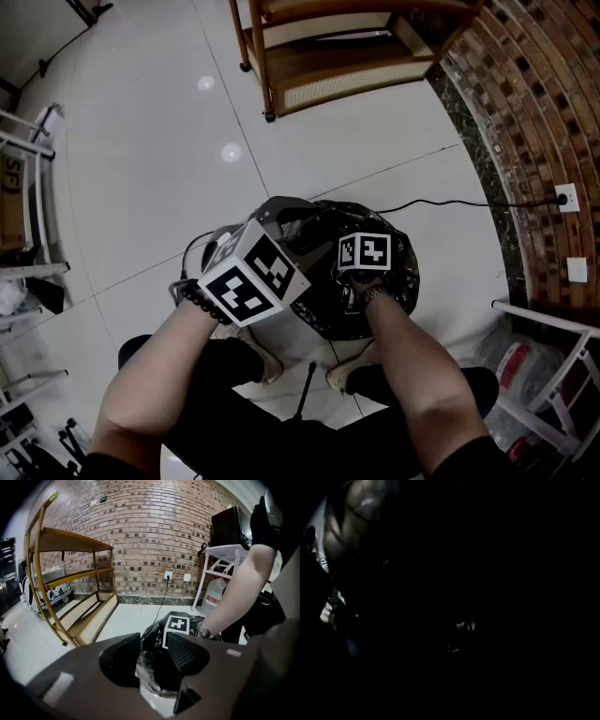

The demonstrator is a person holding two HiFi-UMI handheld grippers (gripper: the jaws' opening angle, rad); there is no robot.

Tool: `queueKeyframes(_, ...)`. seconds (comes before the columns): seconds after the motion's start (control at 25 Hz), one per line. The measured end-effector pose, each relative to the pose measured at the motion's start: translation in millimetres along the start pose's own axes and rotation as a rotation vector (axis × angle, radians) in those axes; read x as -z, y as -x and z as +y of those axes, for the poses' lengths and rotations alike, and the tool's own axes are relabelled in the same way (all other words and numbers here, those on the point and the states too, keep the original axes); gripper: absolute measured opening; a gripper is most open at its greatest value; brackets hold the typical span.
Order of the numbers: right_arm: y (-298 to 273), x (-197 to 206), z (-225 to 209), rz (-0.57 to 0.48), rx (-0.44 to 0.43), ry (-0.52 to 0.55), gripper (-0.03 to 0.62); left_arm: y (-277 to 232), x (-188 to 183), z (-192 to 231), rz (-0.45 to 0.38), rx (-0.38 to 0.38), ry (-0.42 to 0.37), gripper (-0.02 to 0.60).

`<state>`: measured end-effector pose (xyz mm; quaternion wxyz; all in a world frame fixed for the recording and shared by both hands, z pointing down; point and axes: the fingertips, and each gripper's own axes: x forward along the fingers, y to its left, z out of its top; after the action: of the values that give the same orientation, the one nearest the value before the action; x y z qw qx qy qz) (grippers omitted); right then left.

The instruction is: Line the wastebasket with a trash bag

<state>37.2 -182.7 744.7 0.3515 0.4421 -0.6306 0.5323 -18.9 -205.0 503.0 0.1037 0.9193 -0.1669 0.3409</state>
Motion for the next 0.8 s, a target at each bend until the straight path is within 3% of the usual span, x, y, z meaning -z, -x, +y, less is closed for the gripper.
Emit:
queueKeyframes(0.28,-28.9,1.1,-23.1,0.009,0.058,0.004,0.106,-23.2,18.9,-6.4,0.084,0.037,0.009,0.192)
queueKeyframes(0.64,-38.0,-13.9,-15.5,-0.05,0.032,0.036,0.107,-45.4,37.9,-2.9,0.148,0.055,0.023,0.192)
queueKeyframes(0.8,-19.8,-17.6,5.7,-0.084,-0.025,0.063,0.127,-45.4,43.1,1.7,0.16,0.058,0.028,0.193)
